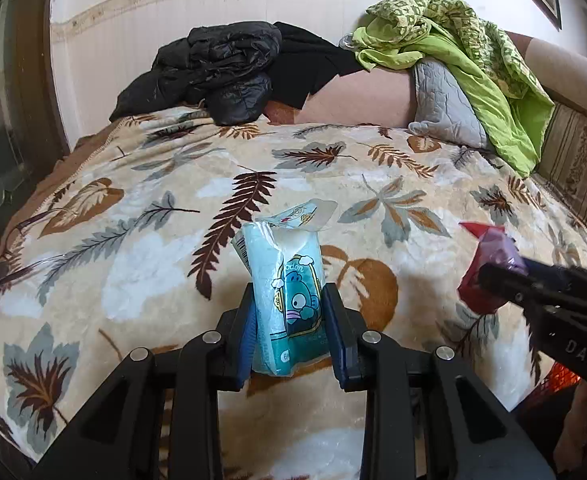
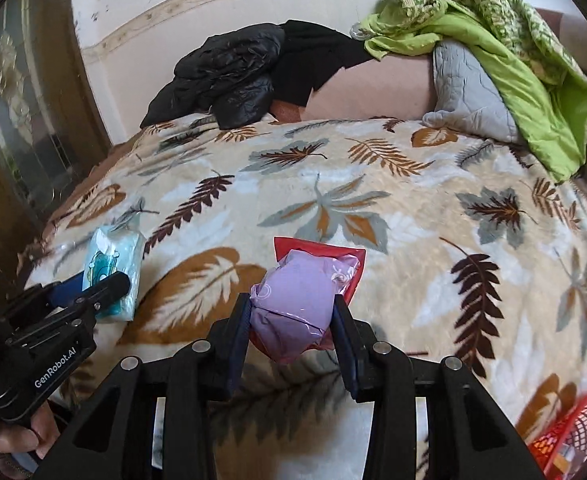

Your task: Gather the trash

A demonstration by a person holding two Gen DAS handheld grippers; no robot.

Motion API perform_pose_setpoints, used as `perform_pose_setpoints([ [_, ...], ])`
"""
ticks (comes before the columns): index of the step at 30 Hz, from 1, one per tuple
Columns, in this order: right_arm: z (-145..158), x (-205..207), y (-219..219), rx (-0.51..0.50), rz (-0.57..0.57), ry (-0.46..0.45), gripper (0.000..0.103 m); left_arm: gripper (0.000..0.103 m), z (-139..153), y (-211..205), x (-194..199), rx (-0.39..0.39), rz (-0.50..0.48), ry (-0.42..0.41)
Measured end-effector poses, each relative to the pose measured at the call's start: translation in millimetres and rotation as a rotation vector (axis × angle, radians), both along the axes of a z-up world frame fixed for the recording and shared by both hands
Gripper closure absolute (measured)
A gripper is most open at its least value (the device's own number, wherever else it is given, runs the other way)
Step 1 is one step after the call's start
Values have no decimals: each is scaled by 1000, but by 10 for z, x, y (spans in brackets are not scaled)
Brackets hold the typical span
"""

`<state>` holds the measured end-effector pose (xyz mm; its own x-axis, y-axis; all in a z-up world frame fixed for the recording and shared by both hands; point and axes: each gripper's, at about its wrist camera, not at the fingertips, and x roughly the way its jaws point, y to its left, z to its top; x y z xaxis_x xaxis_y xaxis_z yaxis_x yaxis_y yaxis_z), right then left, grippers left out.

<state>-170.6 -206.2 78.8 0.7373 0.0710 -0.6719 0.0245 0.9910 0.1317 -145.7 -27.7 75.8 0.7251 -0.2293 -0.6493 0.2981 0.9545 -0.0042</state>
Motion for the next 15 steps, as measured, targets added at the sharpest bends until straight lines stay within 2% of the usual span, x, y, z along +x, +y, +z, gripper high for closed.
perform_pose_setpoints([
  [5,24,-93,71,-91,-3,-30,61,73,-17,60,-50,4,16,-12],
  [15,4,-92,111,-122,-9,-35,61,73,-59,125,-5,-1,34,-1],
])
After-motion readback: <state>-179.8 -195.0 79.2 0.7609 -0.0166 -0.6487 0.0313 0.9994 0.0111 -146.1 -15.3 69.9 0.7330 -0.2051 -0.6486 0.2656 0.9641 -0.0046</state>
